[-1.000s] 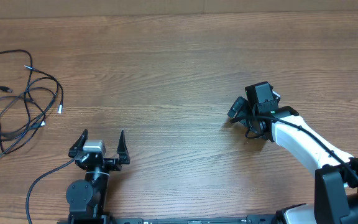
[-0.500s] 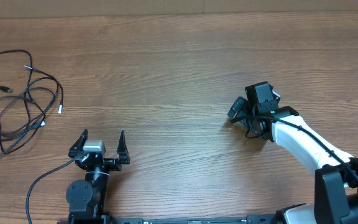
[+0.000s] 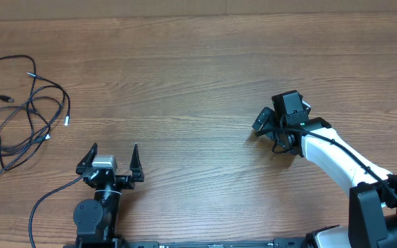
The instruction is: Untangle cables
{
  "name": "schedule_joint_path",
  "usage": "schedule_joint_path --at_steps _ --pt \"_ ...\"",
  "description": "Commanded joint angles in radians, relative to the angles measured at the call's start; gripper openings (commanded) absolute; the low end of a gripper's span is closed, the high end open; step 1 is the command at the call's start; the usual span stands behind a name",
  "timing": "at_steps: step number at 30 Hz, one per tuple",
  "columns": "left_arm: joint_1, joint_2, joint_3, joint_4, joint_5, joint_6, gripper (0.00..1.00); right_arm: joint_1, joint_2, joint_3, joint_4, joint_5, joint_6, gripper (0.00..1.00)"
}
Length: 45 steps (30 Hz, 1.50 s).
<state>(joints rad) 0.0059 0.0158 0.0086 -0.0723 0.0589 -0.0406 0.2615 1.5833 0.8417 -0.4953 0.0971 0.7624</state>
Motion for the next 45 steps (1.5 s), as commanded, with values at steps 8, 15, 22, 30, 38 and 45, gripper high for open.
schedule_joint_path --at_steps 8,15,22,30,38,45 --pt "-0.006 -0.011 -0.004 -0.002 -0.007 0.027 1.00 -0.005 -0.193 -0.007 0.003 0.015 -0.002 1.00" --pt "-0.006 -0.011 -0.004 -0.002 -0.007 0.027 1.00 -0.005 -0.473 -0.007 0.003 0.015 -0.002 1.00" --pt "-0.006 -0.011 -0.004 -0.002 -0.007 0.027 1.00 -0.005 -0.735 -0.007 -0.005 0.014 -0.002 1.00" --pt "-0.006 -0.011 -0.004 -0.002 -0.007 0.027 1.00 -0.005 -1.014 -0.007 -0.009 0.015 -0.002 1.00" --pt "-0.006 -0.011 -0.004 -0.002 -0.007 0.027 1.00 -0.019 -1.041 -0.024 -0.062 0.015 -0.002 1.00" --pt "-0.006 -0.011 -0.004 -0.002 -0.007 0.027 1.00 -0.050 -1.122 -0.024 -0.279 0.015 -0.002 1.00"
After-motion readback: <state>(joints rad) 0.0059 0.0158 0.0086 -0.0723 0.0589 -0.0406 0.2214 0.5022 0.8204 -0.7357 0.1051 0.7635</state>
